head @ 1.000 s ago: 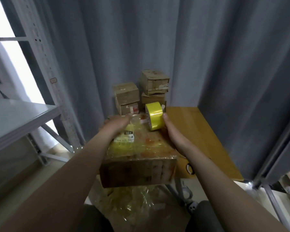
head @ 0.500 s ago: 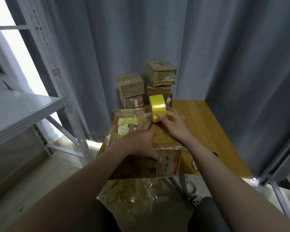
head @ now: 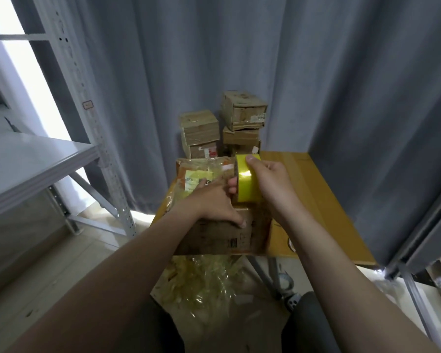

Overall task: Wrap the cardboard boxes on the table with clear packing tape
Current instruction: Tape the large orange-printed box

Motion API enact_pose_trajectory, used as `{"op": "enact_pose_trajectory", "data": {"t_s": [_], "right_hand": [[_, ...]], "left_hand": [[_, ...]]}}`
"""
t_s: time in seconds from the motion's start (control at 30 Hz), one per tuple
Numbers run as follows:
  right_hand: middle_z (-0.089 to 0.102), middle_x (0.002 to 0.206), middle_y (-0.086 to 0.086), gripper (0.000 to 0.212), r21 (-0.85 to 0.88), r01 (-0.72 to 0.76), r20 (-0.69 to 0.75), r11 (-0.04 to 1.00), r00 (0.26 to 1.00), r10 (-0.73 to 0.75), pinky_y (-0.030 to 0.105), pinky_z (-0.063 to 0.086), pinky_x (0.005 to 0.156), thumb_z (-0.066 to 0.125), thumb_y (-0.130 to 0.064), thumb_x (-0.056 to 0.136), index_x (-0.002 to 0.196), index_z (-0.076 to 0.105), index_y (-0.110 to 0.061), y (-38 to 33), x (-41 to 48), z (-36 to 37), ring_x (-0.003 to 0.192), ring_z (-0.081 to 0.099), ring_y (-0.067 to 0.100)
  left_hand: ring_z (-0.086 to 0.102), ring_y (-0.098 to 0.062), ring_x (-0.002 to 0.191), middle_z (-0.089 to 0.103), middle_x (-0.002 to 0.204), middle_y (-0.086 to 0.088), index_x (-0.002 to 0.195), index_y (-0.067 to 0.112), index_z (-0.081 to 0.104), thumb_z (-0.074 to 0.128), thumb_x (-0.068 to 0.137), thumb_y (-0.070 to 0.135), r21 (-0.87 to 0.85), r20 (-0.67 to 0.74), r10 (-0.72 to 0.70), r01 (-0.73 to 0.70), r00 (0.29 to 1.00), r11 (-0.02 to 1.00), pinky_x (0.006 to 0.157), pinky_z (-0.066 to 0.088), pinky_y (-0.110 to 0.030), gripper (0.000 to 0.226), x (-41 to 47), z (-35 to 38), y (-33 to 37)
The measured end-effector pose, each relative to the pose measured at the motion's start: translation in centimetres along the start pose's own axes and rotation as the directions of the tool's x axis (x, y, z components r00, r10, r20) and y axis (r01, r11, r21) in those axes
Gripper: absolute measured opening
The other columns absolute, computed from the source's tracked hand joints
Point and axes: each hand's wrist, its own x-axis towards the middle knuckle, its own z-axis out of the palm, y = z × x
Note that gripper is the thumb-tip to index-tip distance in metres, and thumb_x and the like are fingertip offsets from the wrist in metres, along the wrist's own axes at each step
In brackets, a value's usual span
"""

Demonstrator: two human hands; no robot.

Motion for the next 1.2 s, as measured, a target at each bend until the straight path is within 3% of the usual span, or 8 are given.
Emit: {"op": "enact_pose_trajectory", "data": {"t_s": [0.1, 0.23, 0.37, 0.53, 0.8, 1.0, 1.1, 1.2], "right_hand": [[0.079, 0.090, 0.019, 0.037, 0.023, -0.039, 0.038, 0.999, 0.999, 0.038, 0.052, 0.061, 0.091, 0.060, -0.037, 0.103, 0.108, 0.073, -0.002, -0.6, -1.5, -0.4, 0.088, 0.078, 0.035], [0.078, 0.087, 0.020, 0.034, 0.043, -0.074, 0.073, 0.996, 0.995, 0.071, 0.041, 0.064, 0.077, 0.061, -0.032, 0.104, 0.102, 0.072, 0.000, -1.6, -3.4, -1.1, 0.078, 0.077, 0.030], [0.078, 0.095, 0.020, 0.058, -0.075, -0.125, 0.118, 0.989, 0.984, 0.133, 0.058, 0.058, 0.095, 0.073, -0.058, 0.083, 0.106, 0.073, -0.005, -1.3, -5.2, -1.0, 0.093, 0.076, 0.039], [0.078, 0.092, 0.023, 0.034, -0.014, -0.178, 0.142, 0.984, 0.974, 0.178, 0.044, 0.063, 0.080, 0.054, -0.029, 0.107, 0.113, 0.068, 0.001, 0.6, -7.8, -1.4, 0.083, 0.076, 0.035], [0.077, 0.091, 0.023, 0.035, -0.012, -0.221, 0.147, 0.975, 0.964, 0.220, 0.055, 0.061, 0.089, 0.054, -0.030, 0.107, 0.118, 0.064, 0.002, 2.1, -8.8, -1.5, 0.082, 0.076, 0.036], [0.078, 0.091, 0.023, 0.036, -0.013, -0.261, 0.130, 0.965, 0.957, 0.260, 0.057, 0.060, 0.090, 0.057, -0.031, 0.106, 0.119, 0.059, 0.002, 2.9, -8.7, -1.5, 0.088, 0.077, 0.040], [0.077, 0.091, 0.025, 0.035, 0.013, -0.295, 0.121, 0.955, 0.949, 0.291, 0.059, 0.059, 0.091, 0.058, -0.030, 0.105, 0.121, 0.056, 0.001, 3.5, -8.8, -1.5, 0.088, 0.076, 0.042], [0.078, 0.083, 0.019, 0.035, 0.039, -0.322, 0.111, 0.946, 0.942, 0.316, 0.045, 0.064, 0.079, 0.059, -0.030, 0.105, 0.118, 0.055, 0.002, 3.9, -8.9, -1.7, 0.077, 0.077, 0.033]], "left_hand": [[0.016, -0.015, 0.155, 0.021, 0.168, 0.014, 0.152, 0.044, 0.040, 0.077, 0.061, 0.078, -0.042, -0.006, -0.009, 0.009, 1.000, 0.999, 0.126, -0.002, -0.056, 0.104, 0.6, 0.1, -0.4], [0.023, -0.020, 0.153, 0.030, 0.165, 0.008, 0.155, 0.036, 0.036, 0.080, 0.075, 0.063, -0.039, -0.001, 0.032, -0.032, 0.999, 0.999, 0.125, 0.006, -0.060, 0.096, 0.2, -0.6, 0.3], [0.024, -0.026, 0.154, 0.035, 0.164, -0.005, 0.155, 0.022, 0.039, 0.067, 0.093, 0.036, 0.005, -0.029, -0.001, 0.001, 1.000, 1.000, 0.124, 0.012, -0.058, 0.069, 0.4, -0.9, 0.5], [0.019, -0.025, 0.156, 0.021, 0.171, -0.003, 0.162, 0.017, 0.026, 0.057, 0.086, 0.065, 0.047, -0.013, -0.060, 0.060, 0.998, 0.997, 0.125, 0.010, -0.057, 0.095, 1.8, -0.2, -0.1], [0.003, -0.020, 0.160, 0.007, 0.174, -0.003, 0.165, 0.015, 0.011, 0.064, 0.085, 0.068, 0.051, 0.024, -0.074, 0.073, 0.997, 0.996, 0.127, 0.000, -0.055, 0.110, 1.9, -0.1, -0.1], [0.025, -0.027, 0.154, 0.029, 0.166, -0.007, 0.154, 0.014, 0.032, 0.071, 0.079, 0.063, 0.013, -0.032, -0.078, 0.078, 0.996, 0.997, 0.126, 0.007, -0.055, 0.097, 1.4, 0.0, 0.1], [0.026, -0.026, 0.153, 0.031, 0.165, -0.006, 0.156, 0.017, 0.031, 0.071, 0.074, 0.071, 0.048, -0.042, -0.093, 0.095, 0.995, 0.994, 0.126, 0.003, -0.059, 0.106, 1.0, 0.0, 0.2], [0.026, -0.025, 0.153, 0.031, 0.165, -0.005, 0.159, 0.020, 0.027, 0.067, 0.073, 0.079, 0.112, -0.077, -0.086, 0.094, 0.993, 0.989, 0.124, 0.002, -0.064, 0.112, 0.5, 0.2, 0.2]]}}
